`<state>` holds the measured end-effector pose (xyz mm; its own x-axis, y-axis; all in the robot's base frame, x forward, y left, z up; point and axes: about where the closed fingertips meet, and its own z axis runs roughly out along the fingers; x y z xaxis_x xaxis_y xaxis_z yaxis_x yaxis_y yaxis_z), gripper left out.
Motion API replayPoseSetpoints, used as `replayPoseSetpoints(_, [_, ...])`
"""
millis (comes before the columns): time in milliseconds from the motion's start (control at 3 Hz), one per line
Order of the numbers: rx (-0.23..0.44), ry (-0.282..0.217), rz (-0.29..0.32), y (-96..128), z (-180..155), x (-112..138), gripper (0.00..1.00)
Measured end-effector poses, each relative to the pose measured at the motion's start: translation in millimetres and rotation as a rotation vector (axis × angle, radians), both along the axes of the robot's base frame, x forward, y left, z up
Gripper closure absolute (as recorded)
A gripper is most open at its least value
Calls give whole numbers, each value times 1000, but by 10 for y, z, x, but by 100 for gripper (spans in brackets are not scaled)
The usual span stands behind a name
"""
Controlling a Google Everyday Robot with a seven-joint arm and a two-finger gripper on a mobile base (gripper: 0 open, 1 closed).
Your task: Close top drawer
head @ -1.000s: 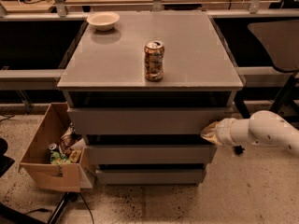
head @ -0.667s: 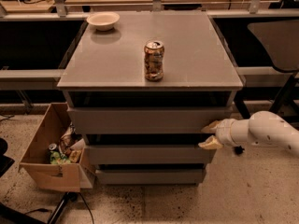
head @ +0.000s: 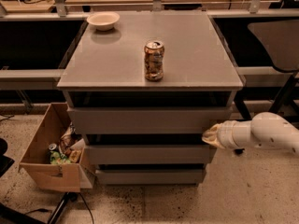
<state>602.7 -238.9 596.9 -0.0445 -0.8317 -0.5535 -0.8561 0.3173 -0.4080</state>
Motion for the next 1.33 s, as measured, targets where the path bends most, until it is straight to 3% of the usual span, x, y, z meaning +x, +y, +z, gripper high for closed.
replayPoseSetpoints(333, [-130,93,104,-163,198,-749,100])
replayPoseSetpoints(667, [-262,190,142,-439,668,-1233,100])
replayPoseSetpoints(1000, [-265,250,176,-420,719,-1444,82])
replayPoseSetpoints(1333, [-264,251,176,-419,714,-1444,59])
